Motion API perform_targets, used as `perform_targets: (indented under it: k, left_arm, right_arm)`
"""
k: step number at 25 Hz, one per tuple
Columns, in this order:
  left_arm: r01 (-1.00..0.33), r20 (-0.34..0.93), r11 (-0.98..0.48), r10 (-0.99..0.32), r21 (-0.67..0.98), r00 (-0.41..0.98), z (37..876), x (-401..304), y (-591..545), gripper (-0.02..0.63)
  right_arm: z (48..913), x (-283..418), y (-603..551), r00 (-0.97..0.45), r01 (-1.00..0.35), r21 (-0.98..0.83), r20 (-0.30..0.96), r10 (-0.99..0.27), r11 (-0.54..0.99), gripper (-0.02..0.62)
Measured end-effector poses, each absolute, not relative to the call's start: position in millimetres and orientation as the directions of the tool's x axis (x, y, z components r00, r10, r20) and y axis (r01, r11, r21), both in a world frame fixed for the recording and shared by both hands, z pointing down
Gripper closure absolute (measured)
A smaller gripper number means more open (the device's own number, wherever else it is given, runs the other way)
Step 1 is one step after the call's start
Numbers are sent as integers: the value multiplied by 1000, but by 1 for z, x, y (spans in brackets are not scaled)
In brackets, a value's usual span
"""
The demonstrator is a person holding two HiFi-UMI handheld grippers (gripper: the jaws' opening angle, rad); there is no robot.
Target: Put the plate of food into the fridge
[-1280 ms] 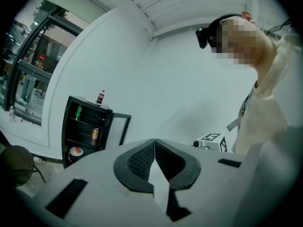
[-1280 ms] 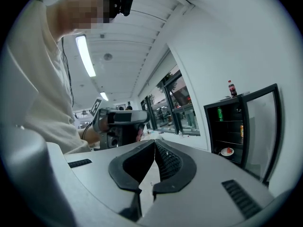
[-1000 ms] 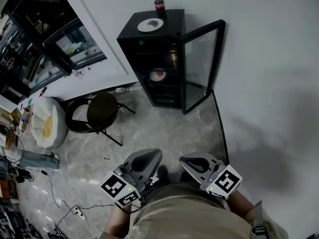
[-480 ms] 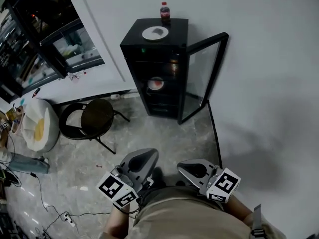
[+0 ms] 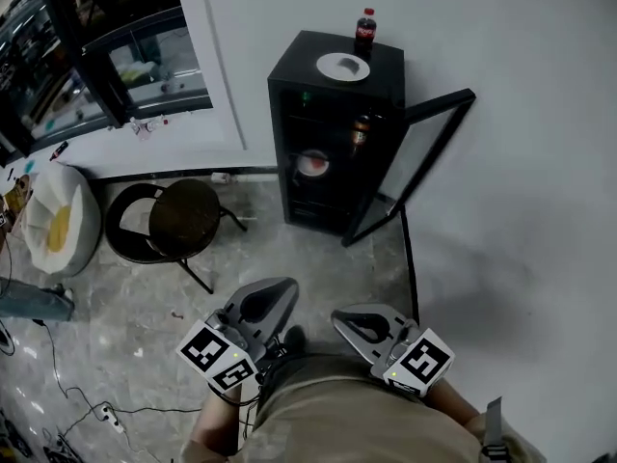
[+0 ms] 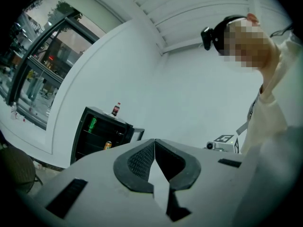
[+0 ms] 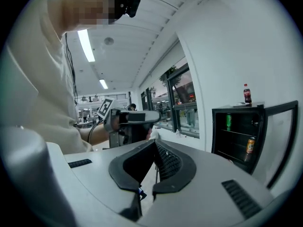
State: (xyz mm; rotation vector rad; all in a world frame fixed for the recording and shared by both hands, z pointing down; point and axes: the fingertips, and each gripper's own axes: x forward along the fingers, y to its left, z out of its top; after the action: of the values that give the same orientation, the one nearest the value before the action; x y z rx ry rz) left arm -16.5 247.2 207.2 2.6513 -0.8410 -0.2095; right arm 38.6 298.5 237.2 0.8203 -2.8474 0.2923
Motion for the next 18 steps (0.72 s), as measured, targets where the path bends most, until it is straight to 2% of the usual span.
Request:
perform_targets:
  k: [4, 12, 18]
  left_arm:
    - [-504, -40, -782, -555, 368, 831, 210, -30, 229, 595]
    - [-447, -56, -805, -506, 390, 861, 217, -57, 200, 595]
    - [-429, -63, -811, -490, 398, 869, 223, -78, 190, 595]
  right_arm:
    - [234, 23, 280, -816, -566, -114, 215, -536, 816, 574]
    - [211, -7, 248, -778, -584, 95, 219, -589, 806, 574]
    - [206, -34, 231, -807, -551, 41, 226, -545, 833, 574]
